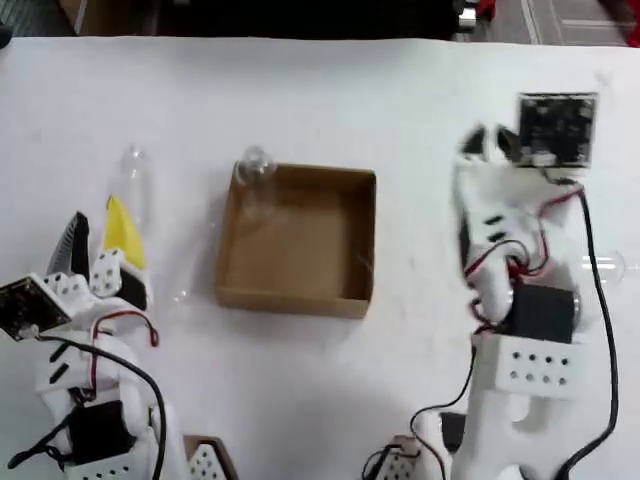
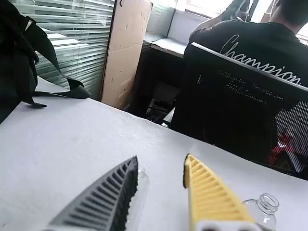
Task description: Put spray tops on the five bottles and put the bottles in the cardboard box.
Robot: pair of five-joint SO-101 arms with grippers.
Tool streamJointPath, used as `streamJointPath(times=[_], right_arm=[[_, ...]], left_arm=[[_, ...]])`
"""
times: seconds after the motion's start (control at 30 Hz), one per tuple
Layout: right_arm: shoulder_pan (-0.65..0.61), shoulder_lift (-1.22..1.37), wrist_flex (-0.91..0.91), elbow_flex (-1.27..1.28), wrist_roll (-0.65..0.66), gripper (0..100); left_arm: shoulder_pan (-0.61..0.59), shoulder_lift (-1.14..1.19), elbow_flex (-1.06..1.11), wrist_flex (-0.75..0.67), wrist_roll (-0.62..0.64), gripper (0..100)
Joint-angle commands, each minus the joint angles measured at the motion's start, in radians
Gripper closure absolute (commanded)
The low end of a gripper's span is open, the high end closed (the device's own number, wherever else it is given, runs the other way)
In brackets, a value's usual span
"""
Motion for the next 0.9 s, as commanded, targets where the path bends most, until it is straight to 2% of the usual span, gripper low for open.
streamJointPath(times=[0.0, 0.17, 0.3, 0.43, 0.6, 0.87], right_arm=[[0.09, -0.024, -0.001, 0.106, -0.012, 97.8], [0.085, -0.024, -0.105, 0.328, -0.034, 98.2], [0.058, -0.025, -0.343, 0.548, -0.176, 98.3], [0.062, -0.068, -0.507, 0.678, -0.17, 98.3], [0.058, -0.176, -0.568, 0.776, -0.087, 98.3], [0.05, -0.346, -0.567, 0.867, -0.08, 98.3]], left_arm=[[0.012, -0.008, -0.005, -0.031, 0.005, 85], [0.012, -0.008, -0.003, -0.031, -0.032, 85], [0.056, -0.008, -0.002, -0.031, -0.074, 85], [0.094, -0.008, 0.012, -0.034, -0.109, 85], [0.114, -0.007, 0.046, -0.078, -0.158, 85], [0.114, -0.007, 0.052, -0.086, -0.163, 85]])
